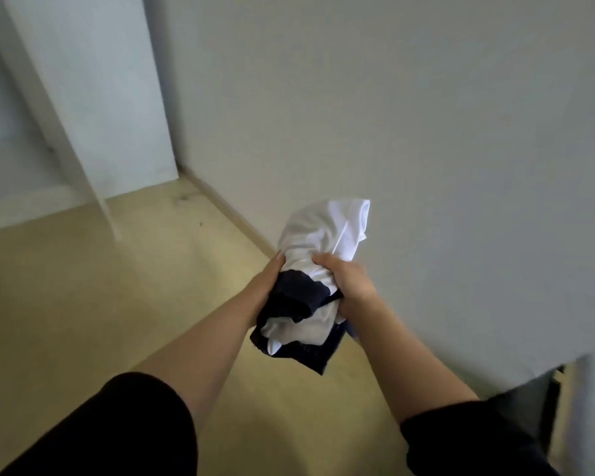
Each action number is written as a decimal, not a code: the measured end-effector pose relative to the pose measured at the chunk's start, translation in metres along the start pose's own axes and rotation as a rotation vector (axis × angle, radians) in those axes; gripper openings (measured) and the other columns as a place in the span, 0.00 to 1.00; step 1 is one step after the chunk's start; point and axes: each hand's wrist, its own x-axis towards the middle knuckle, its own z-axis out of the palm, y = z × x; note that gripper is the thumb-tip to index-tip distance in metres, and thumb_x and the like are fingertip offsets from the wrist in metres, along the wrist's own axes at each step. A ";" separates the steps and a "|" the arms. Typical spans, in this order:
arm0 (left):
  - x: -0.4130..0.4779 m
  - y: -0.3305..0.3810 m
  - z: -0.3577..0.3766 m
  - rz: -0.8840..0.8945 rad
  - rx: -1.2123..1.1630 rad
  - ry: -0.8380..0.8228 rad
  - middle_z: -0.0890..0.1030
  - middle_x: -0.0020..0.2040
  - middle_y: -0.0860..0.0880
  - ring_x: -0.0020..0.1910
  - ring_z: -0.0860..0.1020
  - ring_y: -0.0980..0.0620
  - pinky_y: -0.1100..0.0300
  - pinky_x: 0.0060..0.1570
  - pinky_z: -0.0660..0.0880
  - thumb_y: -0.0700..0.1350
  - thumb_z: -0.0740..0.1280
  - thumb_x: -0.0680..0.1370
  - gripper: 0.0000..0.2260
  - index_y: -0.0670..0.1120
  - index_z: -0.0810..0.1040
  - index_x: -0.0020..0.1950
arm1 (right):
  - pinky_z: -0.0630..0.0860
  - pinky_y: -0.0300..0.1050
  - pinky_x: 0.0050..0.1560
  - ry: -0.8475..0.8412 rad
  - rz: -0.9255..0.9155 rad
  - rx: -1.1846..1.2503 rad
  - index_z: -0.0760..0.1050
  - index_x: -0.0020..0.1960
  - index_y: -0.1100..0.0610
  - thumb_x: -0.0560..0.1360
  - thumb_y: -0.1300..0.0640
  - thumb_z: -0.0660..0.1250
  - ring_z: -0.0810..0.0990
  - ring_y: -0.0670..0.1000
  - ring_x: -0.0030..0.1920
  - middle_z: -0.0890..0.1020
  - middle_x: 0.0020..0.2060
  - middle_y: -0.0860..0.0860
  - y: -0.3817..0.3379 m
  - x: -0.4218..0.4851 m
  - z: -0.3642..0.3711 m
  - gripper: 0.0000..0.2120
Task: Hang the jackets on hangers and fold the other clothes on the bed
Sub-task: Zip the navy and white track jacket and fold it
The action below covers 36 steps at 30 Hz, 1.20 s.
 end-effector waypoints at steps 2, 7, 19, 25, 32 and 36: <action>0.006 0.020 -0.068 0.035 -0.048 0.030 0.84 0.52 0.45 0.54 0.81 0.48 0.54 0.57 0.74 0.63 0.62 0.76 0.23 0.46 0.80 0.58 | 0.80 0.47 0.37 -0.091 0.009 -0.054 0.79 0.50 0.60 0.68 0.52 0.74 0.85 0.54 0.39 0.85 0.39 0.54 -0.013 0.028 0.069 0.15; -0.031 0.090 -0.197 0.060 -0.106 0.211 0.83 0.54 0.45 0.55 0.80 0.49 0.57 0.51 0.74 0.62 0.59 0.78 0.21 0.47 0.80 0.58 | 0.80 0.50 0.41 -0.297 0.062 -0.131 0.79 0.51 0.58 0.69 0.52 0.71 0.84 0.56 0.43 0.85 0.43 0.56 -0.060 0.040 0.217 0.14; -0.294 0.424 -0.332 0.087 0.118 0.595 0.58 0.77 0.50 0.73 0.62 0.47 0.56 0.68 0.61 0.62 0.55 0.80 0.30 0.54 0.50 0.79 | 0.79 0.52 0.54 -0.556 0.147 -0.148 0.78 0.52 0.63 0.73 0.55 0.69 0.81 0.57 0.47 0.82 0.45 0.58 -0.355 -0.131 0.469 0.13; -0.436 0.602 -0.393 0.110 0.387 0.606 0.65 0.74 0.51 0.72 0.64 0.51 0.50 0.73 0.58 0.61 0.52 0.81 0.27 0.50 0.62 0.75 | 0.72 0.42 0.31 -0.574 0.272 -0.116 0.71 0.40 0.57 0.73 0.50 0.68 0.77 0.52 0.32 0.77 0.28 0.53 -0.506 -0.228 0.586 0.11; -0.512 0.742 -0.433 0.278 0.647 0.658 0.73 0.68 0.50 0.66 0.71 0.51 0.50 0.70 0.63 0.59 0.55 0.81 0.21 0.50 0.71 0.68 | 0.76 0.47 0.40 -0.621 0.181 0.095 0.72 0.49 0.59 0.75 0.54 0.65 0.79 0.54 0.43 0.79 0.43 0.55 -0.601 -0.257 0.694 0.09; -0.504 0.789 -0.457 0.301 0.857 0.681 0.70 0.70 0.47 0.68 0.68 0.48 0.50 0.71 0.61 0.56 0.50 0.83 0.21 0.48 0.70 0.70 | 0.78 0.49 0.50 -0.634 0.106 0.239 0.71 0.42 0.60 0.75 0.59 0.63 0.78 0.53 0.38 0.78 0.38 0.55 -0.645 -0.233 0.747 0.05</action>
